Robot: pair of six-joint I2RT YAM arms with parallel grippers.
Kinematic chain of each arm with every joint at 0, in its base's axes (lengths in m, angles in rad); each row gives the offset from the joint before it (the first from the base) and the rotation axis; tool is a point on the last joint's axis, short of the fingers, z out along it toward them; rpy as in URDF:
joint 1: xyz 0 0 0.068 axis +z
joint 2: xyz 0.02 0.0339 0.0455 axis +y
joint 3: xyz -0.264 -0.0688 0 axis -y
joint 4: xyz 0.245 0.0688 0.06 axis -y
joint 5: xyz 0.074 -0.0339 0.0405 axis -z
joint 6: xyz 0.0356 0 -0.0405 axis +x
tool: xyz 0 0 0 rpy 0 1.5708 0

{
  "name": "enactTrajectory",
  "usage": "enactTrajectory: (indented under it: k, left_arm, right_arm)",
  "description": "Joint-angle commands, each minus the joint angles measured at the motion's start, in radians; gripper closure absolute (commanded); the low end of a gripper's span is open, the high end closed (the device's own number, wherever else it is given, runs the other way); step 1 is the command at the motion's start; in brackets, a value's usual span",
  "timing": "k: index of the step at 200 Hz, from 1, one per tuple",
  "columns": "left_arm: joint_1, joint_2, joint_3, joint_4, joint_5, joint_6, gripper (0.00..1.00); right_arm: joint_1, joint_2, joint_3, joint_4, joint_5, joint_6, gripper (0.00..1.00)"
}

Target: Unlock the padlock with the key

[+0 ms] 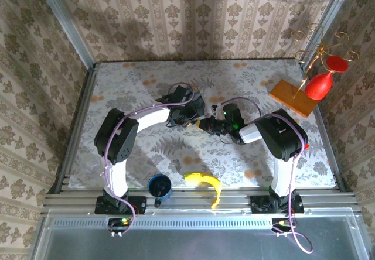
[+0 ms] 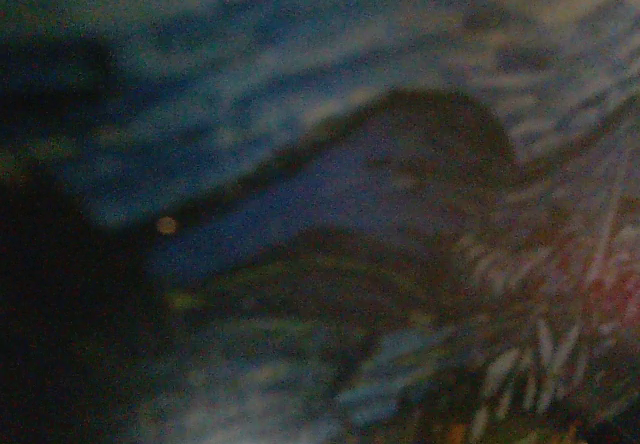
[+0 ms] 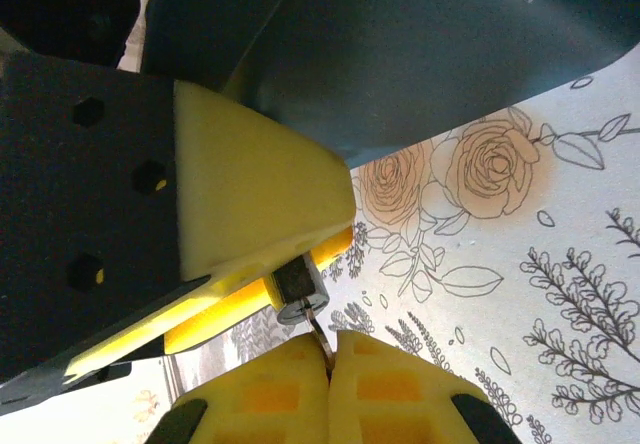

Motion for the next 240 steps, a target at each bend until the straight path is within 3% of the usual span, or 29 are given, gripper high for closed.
enactTrajectory:
  k: [1, 62, 117, 163, 211, 240]
  left_arm:
    - [-0.060, 0.015, -0.012, -0.083, 0.167, -0.010, 1.00]
    - [-0.076, 0.022, -0.022, -0.058, 0.182, -0.018, 1.00]
    - [-0.085, 0.026, -0.023, -0.054, 0.194, -0.012, 1.00]
    - [-0.064, 0.010, -0.060, -0.014, 0.175, -0.043, 1.00]
    - [-0.041, -0.011, -0.078, -0.005, 0.125, -0.055, 1.00]
    - [-0.027, -0.011, -0.081, -0.012, 0.104, -0.054, 1.00]
  right_arm:
    - [-0.009, -0.039, 0.016, 0.231, 0.207, 0.038, 1.00]
    - [-0.008, 0.074, -0.009, 0.520, 0.313, 0.205, 1.00]
    - [0.002, 0.061, 0.012, 0.455, 0.367, 0.191, 1.00]
    - [0.007, -0.026, -0.032, 0.278, 0.382, 0.105, 0.86]
    - [0.005, -0.100, -0.116, 0.162, 0.361, 0.037, 0.59]
    - [0.005, -0.156, -0.176, 0.134, 0.344, 0.015, 0.49]
